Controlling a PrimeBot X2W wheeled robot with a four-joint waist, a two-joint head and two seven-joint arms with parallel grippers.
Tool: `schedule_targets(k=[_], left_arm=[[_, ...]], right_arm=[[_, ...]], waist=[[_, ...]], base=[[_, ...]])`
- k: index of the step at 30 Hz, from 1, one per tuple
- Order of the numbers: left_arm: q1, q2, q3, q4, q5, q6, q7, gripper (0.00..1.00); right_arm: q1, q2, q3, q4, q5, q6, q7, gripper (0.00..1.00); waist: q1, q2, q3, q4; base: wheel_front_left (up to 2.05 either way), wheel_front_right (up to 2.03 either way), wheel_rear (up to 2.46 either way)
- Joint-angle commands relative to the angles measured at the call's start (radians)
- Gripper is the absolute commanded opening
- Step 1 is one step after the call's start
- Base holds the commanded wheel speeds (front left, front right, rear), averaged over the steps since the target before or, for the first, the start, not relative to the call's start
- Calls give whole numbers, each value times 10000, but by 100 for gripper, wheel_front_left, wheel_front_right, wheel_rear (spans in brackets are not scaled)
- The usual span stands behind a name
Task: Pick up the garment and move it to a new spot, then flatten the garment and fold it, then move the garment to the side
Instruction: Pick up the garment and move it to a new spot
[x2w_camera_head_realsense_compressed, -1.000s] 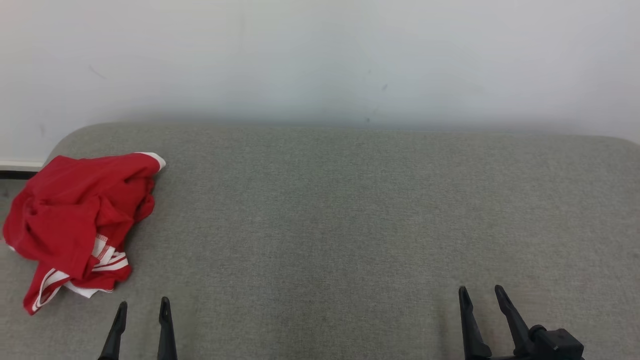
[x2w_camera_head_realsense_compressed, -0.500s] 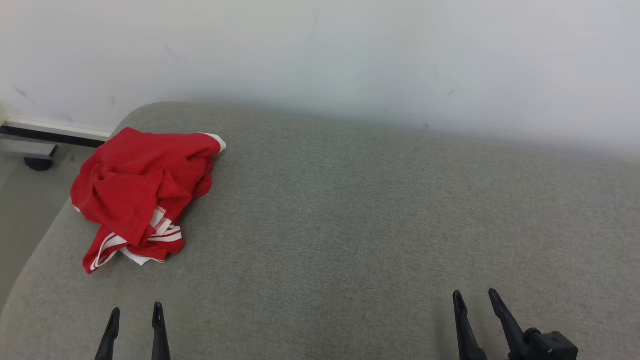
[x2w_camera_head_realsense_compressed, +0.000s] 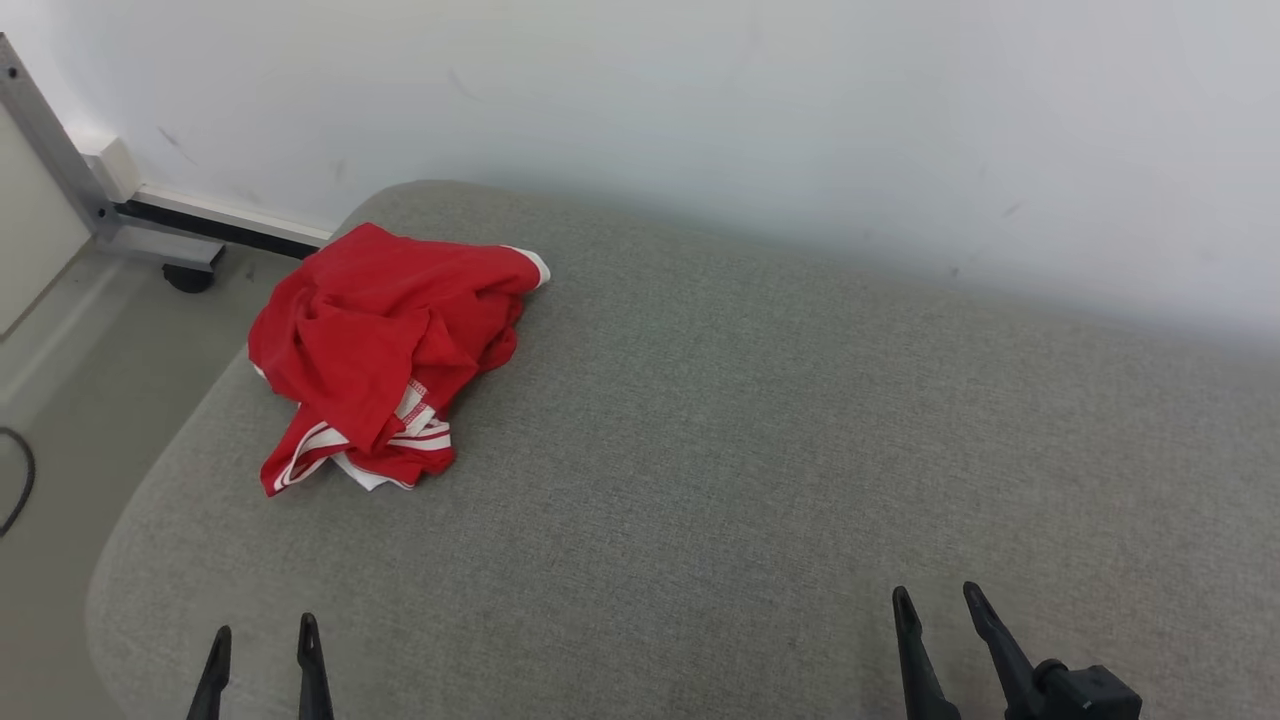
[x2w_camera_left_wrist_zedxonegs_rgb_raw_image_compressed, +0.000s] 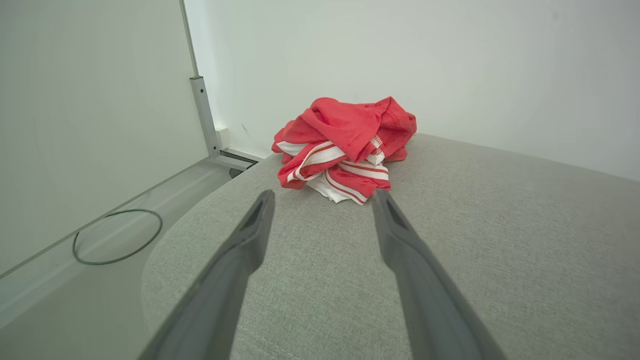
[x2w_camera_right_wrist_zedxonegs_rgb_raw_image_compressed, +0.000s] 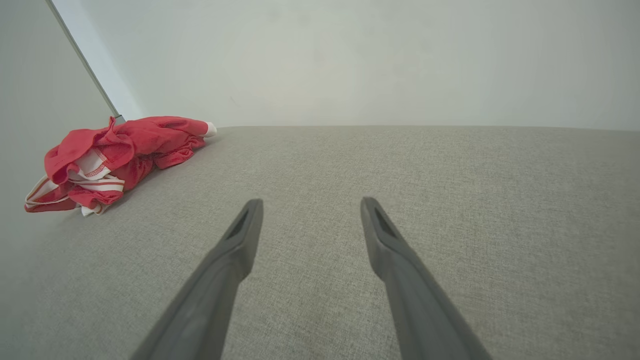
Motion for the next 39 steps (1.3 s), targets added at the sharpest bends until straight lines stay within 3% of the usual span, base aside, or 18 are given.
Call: schedule_targets(k=[1,10,21,30,39], left_arm=[[100,-8,42,49,-17,72,-27,100],[246,-8,123,111,10,221,-27,100],[78,-10,284,172,-134,236,-27,100],[-984,-1,898,368,-235,-136,-29,100],[-3081,1007,1459,1139,-614,-552,-27,100]], right_arm=[[74,2,44,40,-10,33,-13,100],[157,2,149,86,-13,35,-13,100],[30,2,253,97,-63,33,-13,100],[-458,-1,237,-6,-170,33,-13,100],[-1020,2,-355,-164,-237,33,-13,100]], waist=[[0,0,-66,221],[0,0,-229,503],[0,0,-162,340],[0,0,384,-572],[0,0,1272,-1753]], base=[[0,0,0],[0,0,0],[0,0,0],[0,0,0],[0,0,0]])
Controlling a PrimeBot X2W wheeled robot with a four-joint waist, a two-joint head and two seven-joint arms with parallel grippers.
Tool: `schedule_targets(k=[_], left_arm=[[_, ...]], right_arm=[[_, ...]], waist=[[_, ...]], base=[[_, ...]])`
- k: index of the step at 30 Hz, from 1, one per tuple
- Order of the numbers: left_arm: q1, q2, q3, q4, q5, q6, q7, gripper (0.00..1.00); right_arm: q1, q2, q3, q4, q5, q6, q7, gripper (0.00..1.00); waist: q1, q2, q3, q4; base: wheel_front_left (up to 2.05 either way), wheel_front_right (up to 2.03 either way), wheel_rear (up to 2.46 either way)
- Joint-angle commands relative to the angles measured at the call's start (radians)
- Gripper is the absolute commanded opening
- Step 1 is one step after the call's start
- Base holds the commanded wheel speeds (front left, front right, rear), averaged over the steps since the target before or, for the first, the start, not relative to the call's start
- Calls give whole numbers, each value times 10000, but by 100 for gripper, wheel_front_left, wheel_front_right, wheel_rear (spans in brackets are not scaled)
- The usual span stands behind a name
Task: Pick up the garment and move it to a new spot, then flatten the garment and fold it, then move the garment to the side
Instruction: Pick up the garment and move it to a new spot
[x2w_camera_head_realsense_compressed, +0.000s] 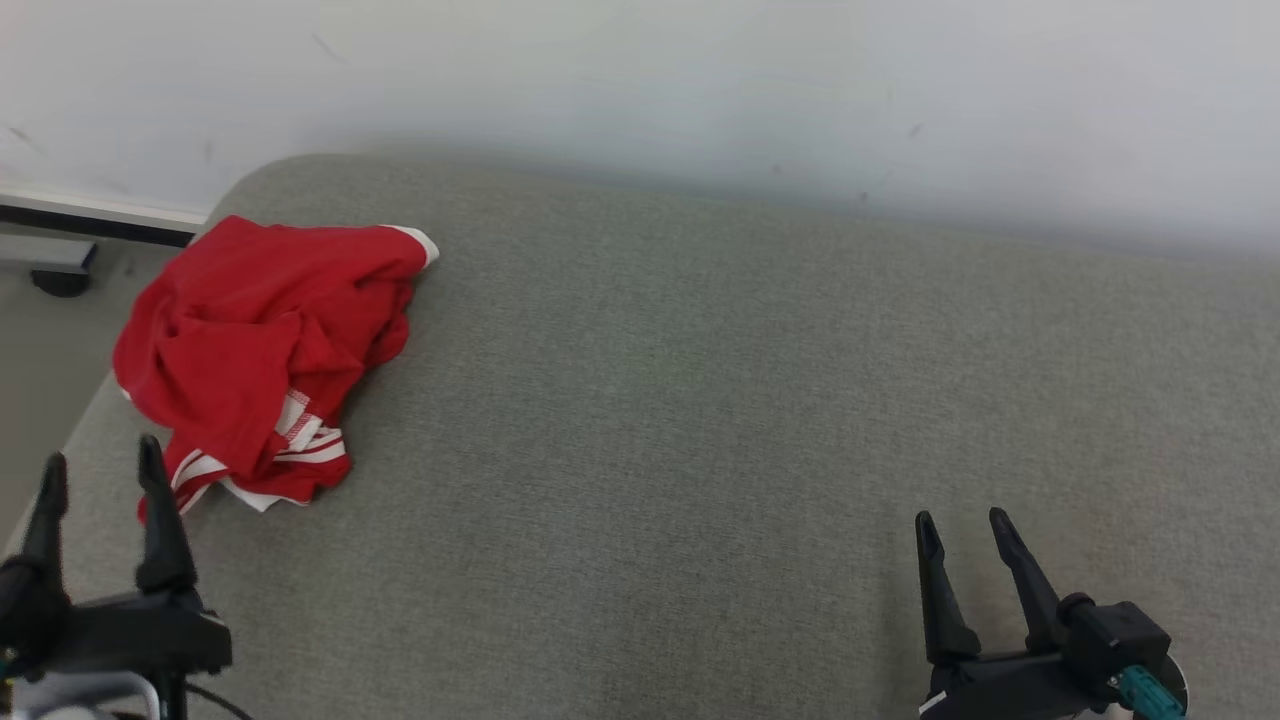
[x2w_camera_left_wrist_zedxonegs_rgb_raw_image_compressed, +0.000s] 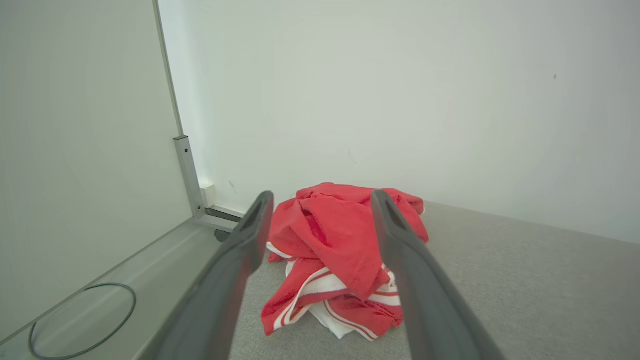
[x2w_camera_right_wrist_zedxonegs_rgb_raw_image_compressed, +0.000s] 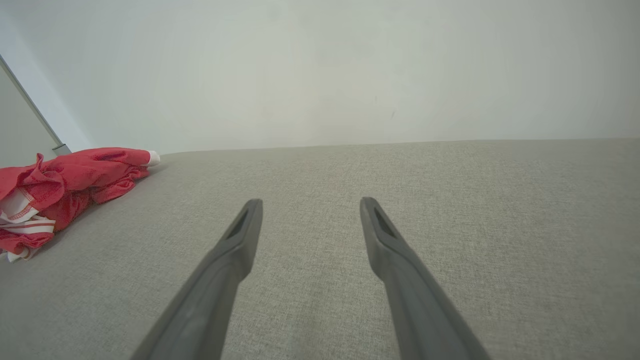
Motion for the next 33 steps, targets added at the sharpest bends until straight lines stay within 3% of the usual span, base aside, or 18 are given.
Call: schedule_targets(k=[1,6,15,24,33], left_arm=[[-462,218,85,138,-226,-32,-27,100],[-1631,916,119,1104,-1189,-61,-26,100],[-3429,3185,-1137,2436,-2731,-51,890,100],[-4140,4305,-1851,3010,-3571,-52,2611,100],[-4426,5091,-2805,3958,-4315,-52,5216,100]], right_arm=[[-202,4,-110,-51,-41,33,-13,100],[-461,4,-329,-131,-52,33,-12,100],[-1052,5,-304,-324,171,34,-13,100],[-1340,5,-387,-408,325,34,-13,100],[-1352,7,-409,-414,368,34,-13,100]], waist=[[-2,-1,668,-681],[-2,-1,1142,-1135],[-2,-1,2006,-1880],[-2,-1,2409,-2418],[-2,-1,2445,-2780]], base=[[0,0,0],[0,0,0],[0,0,0],[0,0,0],[0,0,0]])
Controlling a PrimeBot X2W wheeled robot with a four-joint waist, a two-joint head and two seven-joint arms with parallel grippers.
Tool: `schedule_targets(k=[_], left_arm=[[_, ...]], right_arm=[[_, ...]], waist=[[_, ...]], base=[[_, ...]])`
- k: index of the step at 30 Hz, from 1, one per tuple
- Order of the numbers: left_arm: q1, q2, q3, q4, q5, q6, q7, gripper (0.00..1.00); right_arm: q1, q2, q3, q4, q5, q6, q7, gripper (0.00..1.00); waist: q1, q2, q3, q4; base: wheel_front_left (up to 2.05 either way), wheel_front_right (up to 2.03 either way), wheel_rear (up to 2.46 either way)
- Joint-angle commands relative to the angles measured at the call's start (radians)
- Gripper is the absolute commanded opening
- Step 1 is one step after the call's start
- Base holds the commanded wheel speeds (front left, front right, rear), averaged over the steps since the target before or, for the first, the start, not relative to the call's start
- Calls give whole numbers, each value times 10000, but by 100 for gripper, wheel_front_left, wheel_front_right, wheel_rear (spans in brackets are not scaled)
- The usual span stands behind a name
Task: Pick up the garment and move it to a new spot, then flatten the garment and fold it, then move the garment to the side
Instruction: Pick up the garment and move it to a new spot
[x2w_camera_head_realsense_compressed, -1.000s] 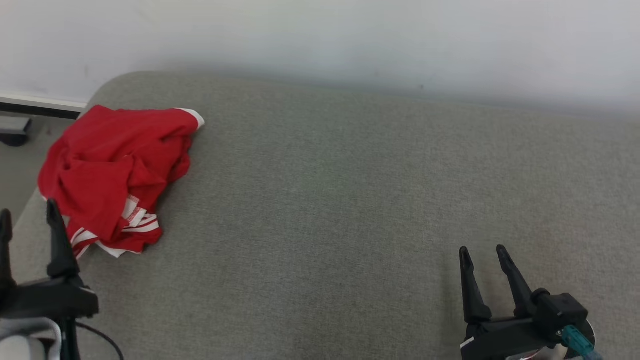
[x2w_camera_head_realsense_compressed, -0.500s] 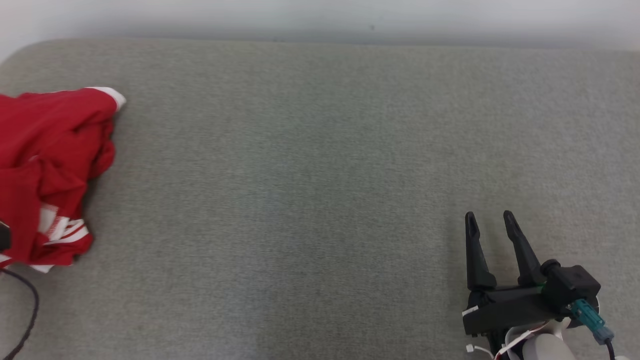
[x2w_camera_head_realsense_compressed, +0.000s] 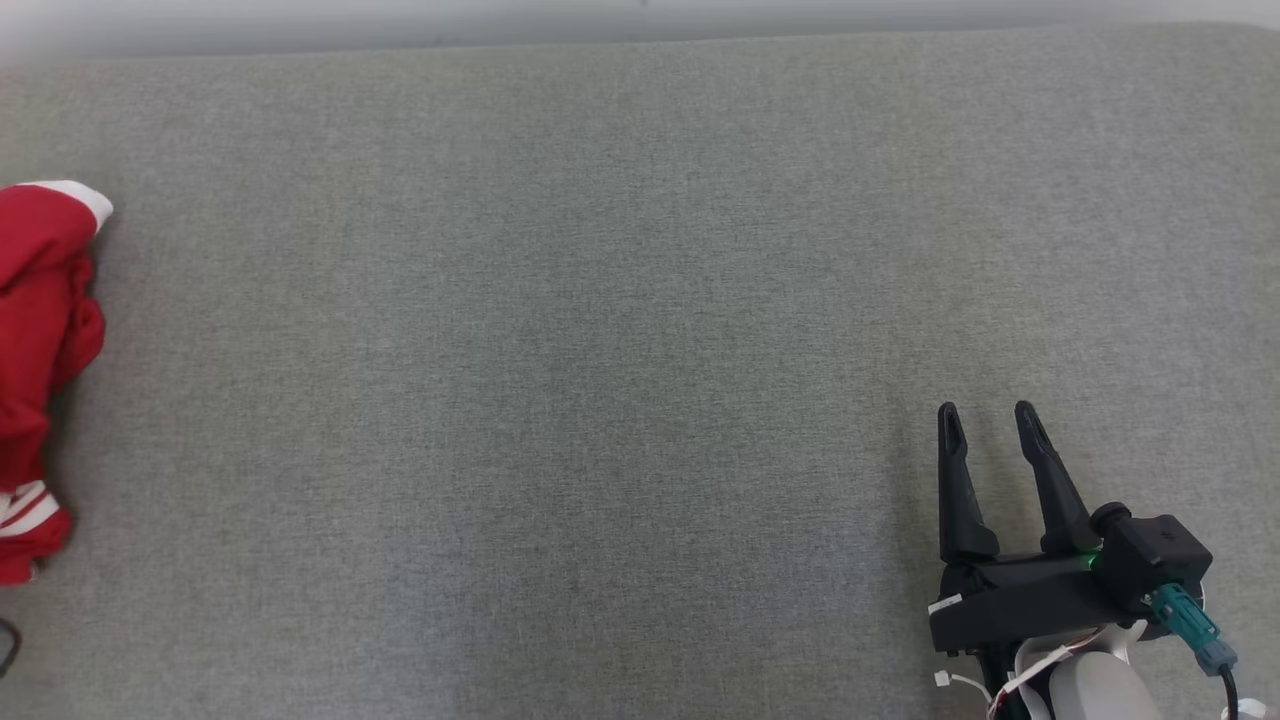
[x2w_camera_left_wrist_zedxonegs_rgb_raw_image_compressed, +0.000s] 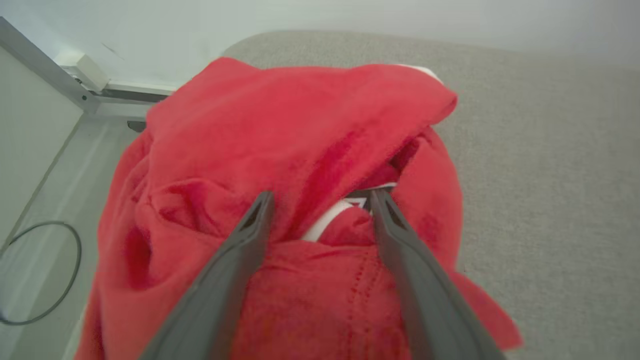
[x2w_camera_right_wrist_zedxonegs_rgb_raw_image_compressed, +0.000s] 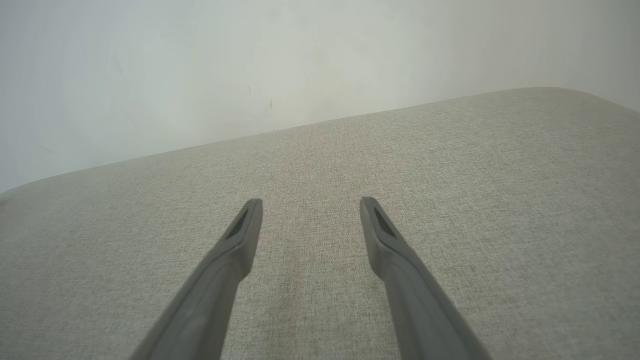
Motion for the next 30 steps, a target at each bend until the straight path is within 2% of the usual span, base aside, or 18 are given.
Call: schedule_targets(k=[1,8,9,10,12,19,25,30], left_arm=[[-37,86,-81,175,-47,23,285,100],[-244,239,-548,889,6,53,1320,100],[-250,277,-708,1022,144,51,1359,18],[-264,288,-785,1076,212,50,1313,0],[-281,260,-934,1166,341,49,1204,0],[-730,309,-1050,1179,883,267,-552,0],[-1272,204,-1004,1039,1054,216,-2078,0],[-1709,256,-1184,647,1173,141,-2816,0]], right_arm=[[15,13,2,-24,44,34,-13,100],[101,11,-52,-34,-68,34,-13,100],[146,13,-70,-28,-90,34,-13,100],[175,13,-80,-25,-98,34,-13,100],[224,11,-111,-1,-112,34,-13,100],[454,11,-244,73,-241,34,-13,100],[677,10,-284,119,-313,34,-13,100],[789,13,-222,110,-264,34,-13,100]], waist=[[-1,-2,-11,-71],[-1,-2,-117,-252],[-1,-2,-156,-270],[-1,-2,-186,-268],[-1,-2,-259,-252],[-1,-2,-761,14],[-1,-2,-1302,289],[-1,-2,-1559,409]], base=[[0,0,0],[0,0,0],[0,0,0],[0,0,0],[0,0,0],[0,0,0],[0,0,0],[0,0,0]])
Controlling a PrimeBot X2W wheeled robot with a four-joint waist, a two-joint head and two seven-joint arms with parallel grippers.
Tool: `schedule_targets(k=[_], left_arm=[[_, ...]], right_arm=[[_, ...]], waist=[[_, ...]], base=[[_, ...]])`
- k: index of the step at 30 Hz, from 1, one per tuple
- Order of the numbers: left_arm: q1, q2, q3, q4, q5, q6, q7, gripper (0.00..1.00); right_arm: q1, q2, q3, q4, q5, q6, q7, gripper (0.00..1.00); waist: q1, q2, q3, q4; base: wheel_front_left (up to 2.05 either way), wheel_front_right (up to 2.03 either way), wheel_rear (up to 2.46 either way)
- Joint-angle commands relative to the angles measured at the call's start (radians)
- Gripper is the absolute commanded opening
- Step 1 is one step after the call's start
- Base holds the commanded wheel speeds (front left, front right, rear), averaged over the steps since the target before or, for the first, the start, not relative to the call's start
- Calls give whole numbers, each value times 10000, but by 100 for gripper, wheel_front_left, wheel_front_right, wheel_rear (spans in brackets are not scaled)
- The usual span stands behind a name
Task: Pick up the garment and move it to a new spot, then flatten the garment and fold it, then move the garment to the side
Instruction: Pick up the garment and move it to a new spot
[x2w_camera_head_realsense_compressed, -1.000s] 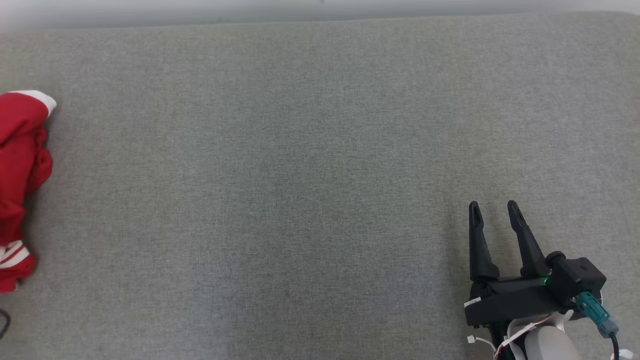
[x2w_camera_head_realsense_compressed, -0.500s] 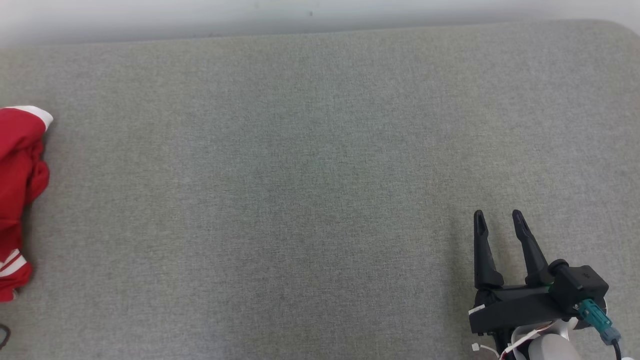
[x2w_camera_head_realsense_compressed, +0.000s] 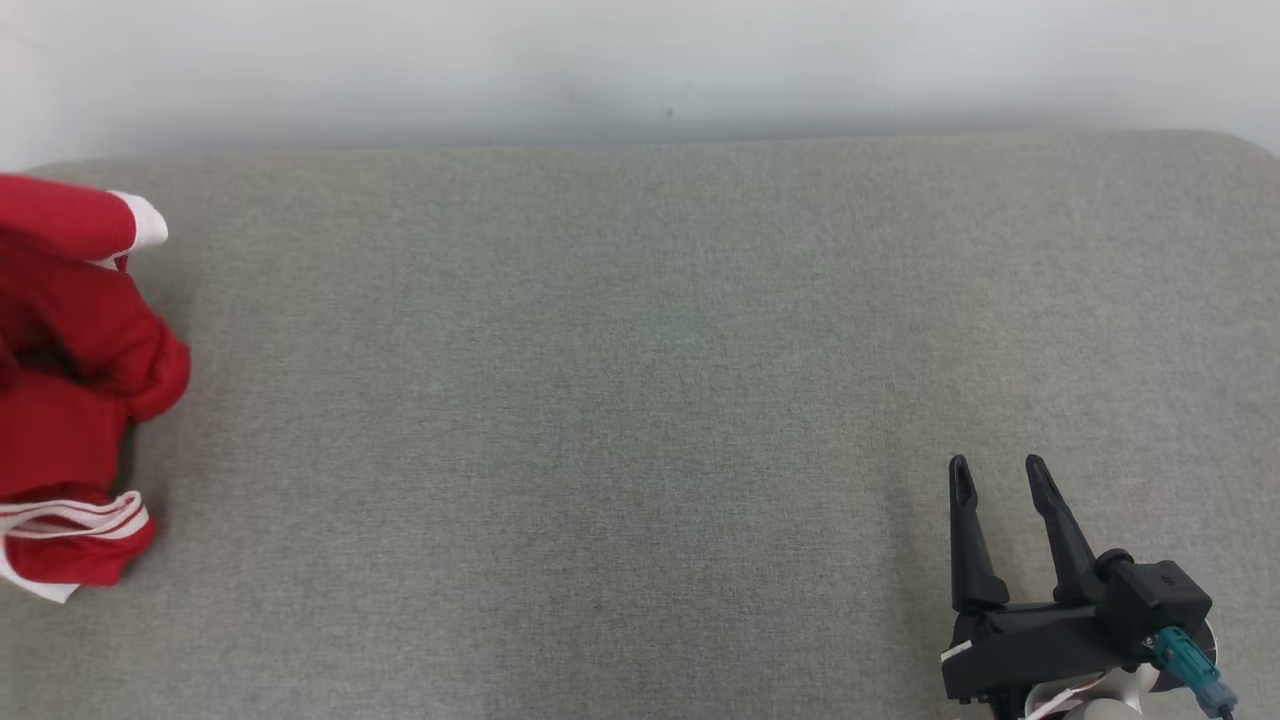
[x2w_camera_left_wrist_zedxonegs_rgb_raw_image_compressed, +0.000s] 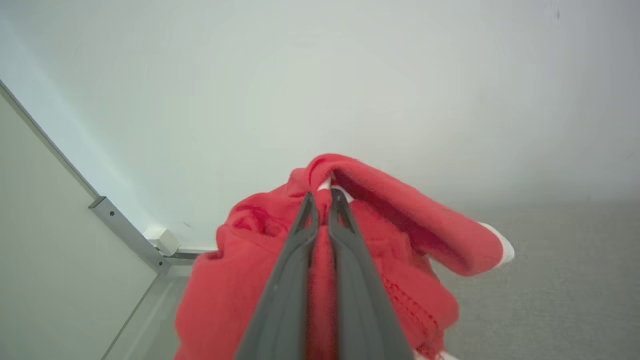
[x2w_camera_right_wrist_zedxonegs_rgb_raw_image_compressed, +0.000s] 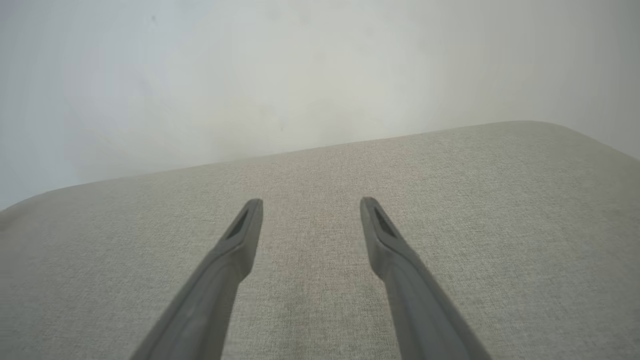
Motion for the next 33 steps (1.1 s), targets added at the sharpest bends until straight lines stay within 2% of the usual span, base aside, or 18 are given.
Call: schedule_targets(k=[1,10,19,26,27,33], left_arm=[[-219,28,-32,-156,12,-43,-204,0],[-1270,-295,-624,-1850,131,-115,-609,0],[-1934,-912,-1228,-3962,-45,-121,-32,0],[-2531,-2023,-1854,-5166,-204,74,516,0],[-2647,-2383,-2043,-5345,-211,151,582,0],[-2467,-3500,-2527,-5409,-423,347,388,0]], right_arm=[[126,11,44,-3,33,34,-13,100],[240,8,221,76,224,34,-13,100],[305,11,290,104,460,34,-13,100],[330,11,283,141,586,35,-13,100],[323,11,286,135,611,34,-13,100],[314,11,317,121,679,34,-13,100]], waist=[[1,-1,-226,165],[1,-1,-528,-103],[1,-1,-665,-1099],[1,-1,-664,-1831],[1,-1,-626,-1982],[1,-1,-536,-2244]], base=[[0,0,0],[0,0,0],[0,0,0],[0,0,0],[0,0,0],[0,0,0]])
